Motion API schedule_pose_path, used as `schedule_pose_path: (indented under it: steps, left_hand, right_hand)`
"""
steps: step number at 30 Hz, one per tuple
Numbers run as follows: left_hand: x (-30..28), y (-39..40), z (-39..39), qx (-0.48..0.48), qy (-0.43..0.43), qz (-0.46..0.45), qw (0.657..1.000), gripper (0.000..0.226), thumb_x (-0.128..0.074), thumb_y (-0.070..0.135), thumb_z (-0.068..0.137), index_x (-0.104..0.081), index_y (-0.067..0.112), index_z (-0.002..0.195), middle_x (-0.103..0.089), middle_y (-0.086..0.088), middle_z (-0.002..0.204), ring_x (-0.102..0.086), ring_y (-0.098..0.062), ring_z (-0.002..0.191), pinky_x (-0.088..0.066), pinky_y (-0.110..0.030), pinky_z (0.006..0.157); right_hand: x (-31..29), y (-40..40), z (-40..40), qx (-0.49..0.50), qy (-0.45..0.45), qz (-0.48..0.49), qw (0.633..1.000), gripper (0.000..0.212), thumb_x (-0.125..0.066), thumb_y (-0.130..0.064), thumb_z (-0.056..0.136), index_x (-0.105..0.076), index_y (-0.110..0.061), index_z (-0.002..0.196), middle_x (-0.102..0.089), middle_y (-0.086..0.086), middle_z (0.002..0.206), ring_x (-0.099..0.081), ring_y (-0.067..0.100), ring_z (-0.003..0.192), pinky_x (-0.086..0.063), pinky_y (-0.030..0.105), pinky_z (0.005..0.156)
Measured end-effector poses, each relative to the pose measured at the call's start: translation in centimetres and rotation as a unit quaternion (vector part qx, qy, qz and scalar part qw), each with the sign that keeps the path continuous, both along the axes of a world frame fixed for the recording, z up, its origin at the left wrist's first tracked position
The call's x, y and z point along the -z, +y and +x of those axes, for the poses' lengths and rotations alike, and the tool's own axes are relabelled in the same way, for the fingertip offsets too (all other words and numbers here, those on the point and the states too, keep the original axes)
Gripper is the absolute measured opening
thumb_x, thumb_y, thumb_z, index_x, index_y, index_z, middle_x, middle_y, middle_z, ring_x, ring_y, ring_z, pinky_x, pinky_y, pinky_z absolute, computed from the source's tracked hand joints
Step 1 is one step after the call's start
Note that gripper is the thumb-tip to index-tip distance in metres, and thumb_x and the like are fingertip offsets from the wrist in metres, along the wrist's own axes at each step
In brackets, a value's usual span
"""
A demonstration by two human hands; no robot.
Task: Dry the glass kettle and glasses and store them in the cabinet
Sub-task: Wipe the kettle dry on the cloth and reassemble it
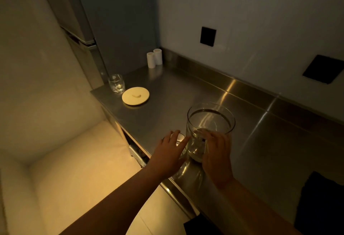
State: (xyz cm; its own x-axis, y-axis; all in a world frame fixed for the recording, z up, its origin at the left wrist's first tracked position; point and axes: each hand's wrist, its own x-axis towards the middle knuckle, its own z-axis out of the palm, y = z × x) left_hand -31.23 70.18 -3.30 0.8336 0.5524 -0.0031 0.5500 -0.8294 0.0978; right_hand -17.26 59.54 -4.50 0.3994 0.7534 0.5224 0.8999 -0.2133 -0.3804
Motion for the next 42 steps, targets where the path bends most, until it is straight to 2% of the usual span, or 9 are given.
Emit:
schedule_pose_path:
  steps: [5,8,13,19,27,30,35,39,42]
  left_hand:
    - [0.5,5.1,-1.3,0.000,0.017,-0.004,1.000,0.077,-0.046,0.052,0.093,0.003,0.036,0.150,-0.002,-0.007,0.159,0.000,-0.030,0.145,-0.014,-0.044,0.116]
    - [0.7,7.5,-1.5,-0.003,0.024,-0.011,1.000,0.077,-0.047,0.051,0.093,0.002,0.035,0.150,-0.001,-0.006,0.159,0.002,-0.030,0.145,-0.012,-0.044,0.116]
    - [0.9,11.1,-0.7,-0.012,0.022,-0.017,1.000,0.077,-0.048,0.050,0.092,0.001,0.034,0.150,0.001,-0.005,0.159,0.004,-0.029,0.145,-0.012,-0.043,0.116]
    - [1.2,15.1,0.9,-0.041,0.021,-0.022,0.999,0.078,-0.049,0.050,0.092,0.002,0.035,0.150,0.001,-0.005,0.159,0.004,-0.028,0.145,-0.012,-0.043,0.116]
    - [1.6,21.3,2.1,-0.036,0.028,-0.027,0.999,0.078,-0.049,0.047,0.093,0.002,0.033,0.150,-0.001,-0.006,0.159,0.005,-0.030,0.145,-0.010,-0.045,0.116]
    - [1.7,23.9,2.3,-0.015,0.038,-0.022,0.999,0.077,-0.049,0.047,0.093,0.001,0.032,0.151,-0.001,-0.008,0.159,0.004,-0.031,0.145,-0.010,-0.046,0.116]
    - [2.2,28.8,2.5,0.036,0.044,-0.001,0.998,0.074,-0.046,0.047,0.094,-0.001,0.032,0.151,-0.004,-0.006,0.159,0.001,-0.030,0.145,-0.015,-0.045,0.115]
    - [2.6,31.9,2.6,0.074,0.038,-0.007,0.996,0.071,-0.043,0.048,0.094,-0.003,0.032,0.151,-0.004,-0.006,0.158,0.000,-0.029,0.145,-0.017,-0.044,0.115]
    - [2.9,33.4,3.0,0.105,0.028,-0.012,0.994,0.070,-0.040,0.050,0.094,-0.002,0.032,0.151,-0.006,-0.005,0.158,-0.003,-0.028,0.144,-0.021,-0.042,0.114]
  right_hand:
    - [0.0,4.9,-1.6,0.022,-0.021,0.009,1.000,0.085,-0.092,-0.037,0.050,-0.059,-0.007,0.122,-0.058,0.013,0.121,-0.051,0.031,0.116,-0.031,0.049,0.107]
    - [0.1,7.4,-1.7,0.025,-0.021,0.001,0.999,0.078,-0.091,-0.034,0.055,-0.061,-0.005,0.120,-0.059,0.014,0.119,-0.052,0.032,0.114,-0.034,0.059,0.104]
    - [0.3,11.2,-1.0,0.020,-0.032,0.019,0.999,0.057,-0.083,-0.016,0.066,-0.061,-0.004,0.118,-0.061,0.017,0.115,-0.054,0.034,0.112,-0.037,0.062,0.100]
    - [0.8,16.3,1.2,0.004,-0.018,-0.004,1.000,0.062,-0.085,-0.009,0.065,-0.059,-0.009,0.121,-0.059,0.012,0.117,-0.047,0.026,0.116,-0.039,0.058,0.099]
    - [1.2,23.0,2.7,0.004,-0.011,0.028,1.000,0.059,-0.069,0.009,0.069,-0.057,-0.009,0.123,-0.056,0.013,0.116,-0.041,0.022,0.115,-0.040,0.059,0.097]
    - [1.4,25.3,2.5,0.016,-0.011,0.030,0.999,0.060,-0.064,0.008,0.069,-0.053,-0.009,0.125,-0.056,0.013,0.116,-0.041,0.024,0.116,-0.034,0.060,0.103]
    - [1.5,29.3,1.6,0.056,-0.003,0.036,0.998,0.046,-0.037,-0.013,0.083,-0.050,-0.012,0.127,-0.056,0.013,0.118,-0.042,0.026,0.118,-0.026,0.058,0.108]
    - [1.6,32.1,1.4,0.093,-0.008,0.030,0.995,0.044,-0.035,-0.022,0.085,-0.050,-0.013,0.126,-0.057,0.013,0.116,-0.045,0.026,0.116,-0.032,0.058,0.105]
    - [2.0,33.3,1.8,0.109,-0.007,0.018,0.994,0.042,-0.045,-0.017,0.084,-0.048,-0.014,0.126,-0.056,0.012,0.117,-0.043,0.025,0.117,-0.036,0.060,0.102]
